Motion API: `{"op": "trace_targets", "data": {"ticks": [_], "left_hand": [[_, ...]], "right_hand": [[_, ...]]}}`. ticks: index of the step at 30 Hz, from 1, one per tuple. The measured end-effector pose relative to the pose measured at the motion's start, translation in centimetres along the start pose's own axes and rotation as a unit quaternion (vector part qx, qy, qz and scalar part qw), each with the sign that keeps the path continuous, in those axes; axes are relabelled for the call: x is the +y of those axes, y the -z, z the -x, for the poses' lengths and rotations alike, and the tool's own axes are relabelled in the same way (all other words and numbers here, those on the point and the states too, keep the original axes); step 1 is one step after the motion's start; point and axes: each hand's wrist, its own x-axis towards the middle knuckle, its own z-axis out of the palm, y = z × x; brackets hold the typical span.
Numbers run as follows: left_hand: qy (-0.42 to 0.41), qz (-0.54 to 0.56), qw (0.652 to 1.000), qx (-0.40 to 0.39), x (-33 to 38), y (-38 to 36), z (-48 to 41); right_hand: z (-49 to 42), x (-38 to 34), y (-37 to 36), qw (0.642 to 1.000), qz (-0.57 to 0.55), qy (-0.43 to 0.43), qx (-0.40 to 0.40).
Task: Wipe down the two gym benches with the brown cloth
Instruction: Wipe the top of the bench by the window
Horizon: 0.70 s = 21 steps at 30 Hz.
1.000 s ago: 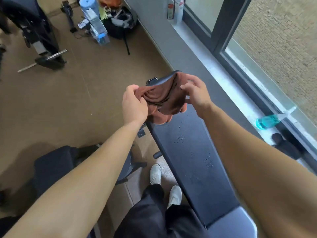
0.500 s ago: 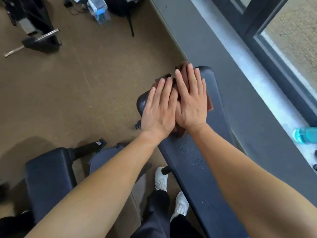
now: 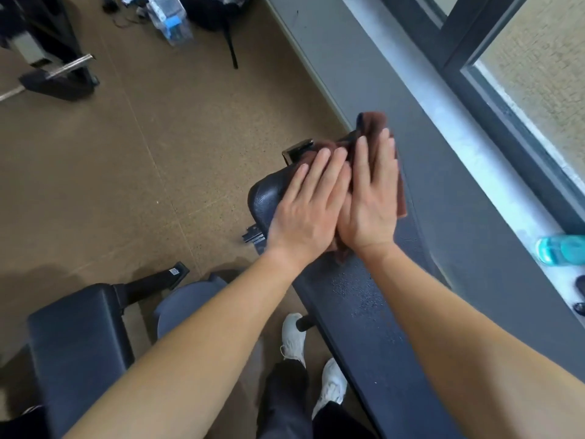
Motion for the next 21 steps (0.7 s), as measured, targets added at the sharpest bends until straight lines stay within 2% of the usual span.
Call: {"op": "trace_targets", "data": {"ticks": [3,7,14,18,21], "left_hand": [[0.034,-0.02,0.999,-0.024,-1.5,0.5,5.3],[0.038,-0.051,0.997,-0.042,-1.2,0.6,5.7],[0.084,-0.019,0.996,-0.019,0.8,-0.1,-4.9],[0.072,-0.041,0.996,-0.028,2.4,-1.0,-1.4],[0.044,-0.044,0.997,-0.035,4.6,-1.9,4.2]], "right_hand": [[3.3,-3.0,-0.3,0.995,-0.011,0.052,-0.082],[2.3,-0.8,0.4,0.977,-0.007,0.172,-0.129],[-4.7,2.8,0.9,0.996,-0.005,0.069,-0.053],[-1.3,2.9,0.4,0.999,0.008,0.048,-0.024],[4.5,3.9,1.1,0.993,0.006,0.086,-0.078]]}}
